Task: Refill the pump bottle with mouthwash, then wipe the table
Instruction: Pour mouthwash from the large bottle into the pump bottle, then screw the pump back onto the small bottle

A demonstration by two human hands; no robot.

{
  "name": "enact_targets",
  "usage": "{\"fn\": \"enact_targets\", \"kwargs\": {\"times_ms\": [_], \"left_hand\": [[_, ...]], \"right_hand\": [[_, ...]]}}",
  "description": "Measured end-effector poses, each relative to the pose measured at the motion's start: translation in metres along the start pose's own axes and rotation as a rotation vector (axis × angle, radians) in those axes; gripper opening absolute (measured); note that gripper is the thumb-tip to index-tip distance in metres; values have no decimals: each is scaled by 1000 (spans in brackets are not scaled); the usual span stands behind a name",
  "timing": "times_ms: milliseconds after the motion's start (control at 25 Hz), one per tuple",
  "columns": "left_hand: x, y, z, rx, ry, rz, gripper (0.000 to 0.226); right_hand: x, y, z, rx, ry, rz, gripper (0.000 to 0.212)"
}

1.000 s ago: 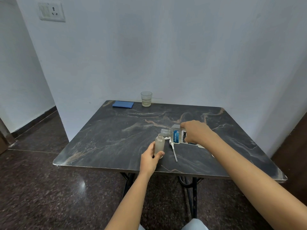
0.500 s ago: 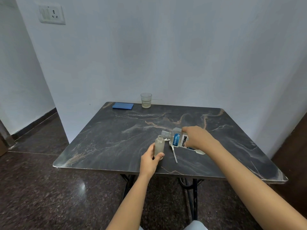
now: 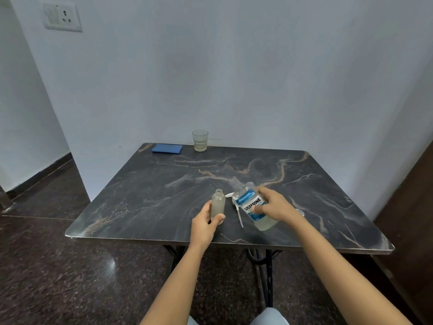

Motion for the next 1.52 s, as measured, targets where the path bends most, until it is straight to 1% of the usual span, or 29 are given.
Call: {"fn": "enact_targets", "kwargs": {"times_ms": [80,160,240,400,520,640,720,760,800,840,880,920,960,1000,1040,1080,1120,1160,1240,1320,1400,1480,1520], "left_hand": [[0,0,0,-3,-15,-2,62],[-1,-1,0,-16,-33,-1,58],[-1,-1,0,-24,-32,5,58],[-1,1,3,-33,-6,14,59],[-1,3,6,-38,8,18,63],[-1,3,8,-33,23,16,66],[-2,3,8,-35,23,15,64],[-2,3,7,-39,21,16,63],[-2,3,6,-43,22,13,63],[-2,3,6,-45,23,13,62],[-2,3,6,-47,22,13,61],[-2,4,7,-49,20,13,60],[-2,4,7,-53,19,10,59],[-1,3,7,-57,23,6,58],[-1,3,6,-62,26,4,55],[-1,3,5,-66,26,3,52],[-1,2,3,-69,24,6,49],[-2,1,2,-69,25,7,47],[-1,0,1,-69,11,10,48],[-1,1,2,-76,-1,17,50],[-1,2,2,-75,0,21,52],[-1,2,2,-73,1,23,51],[-1,2,2,-73,0,24,50]], "right_hand": [[1,1,-17,-6,293,-55,35],[3,2,-31,7,484,-149,35],[3,5,-44,17,559,-209,35],[-5,11,-72,2,713,-201,41],[-7,14,-84,-11,750,-185,44],[-9,14,-85,-22,668,-159,49],[-11,9,-85,-40,638,-191,53],[-11,3,-84,-47,603,-253,58],[-10,-5,-84,-64,524,-365,63],[-10,-16,-81,-78,424,-505,66],[-11,-31,-76,-74,337,-665,64],[-14,-46,-68,-27,279,-818,57],[-21,-59,-55,61,242,-920,48],[-31,-66,-39,168,200,-932,40],[-43,-66,-22,267,138,-857,34],[-56,-58,-9,331,67,-727,31],[-66,-46,1,361,-8,-593,31],[-73,-31,8,364,-79,-501,32],[-79,6,14,293,-203,-396,39],[-79,42,12,126,-308,-285,43],[-80,70,8,-25,-391,-162,41],[-84,83,4,-103,-440,-69,39],[-87,85,3,-117,-456,-50,36]]}}
Point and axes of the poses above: each hand's wrist, its own y-axis towards the middle knuckle, its own x-axis out of the back of the hand, z = x × y, the point moved 5 cm from there along y, towards the middle knuckle
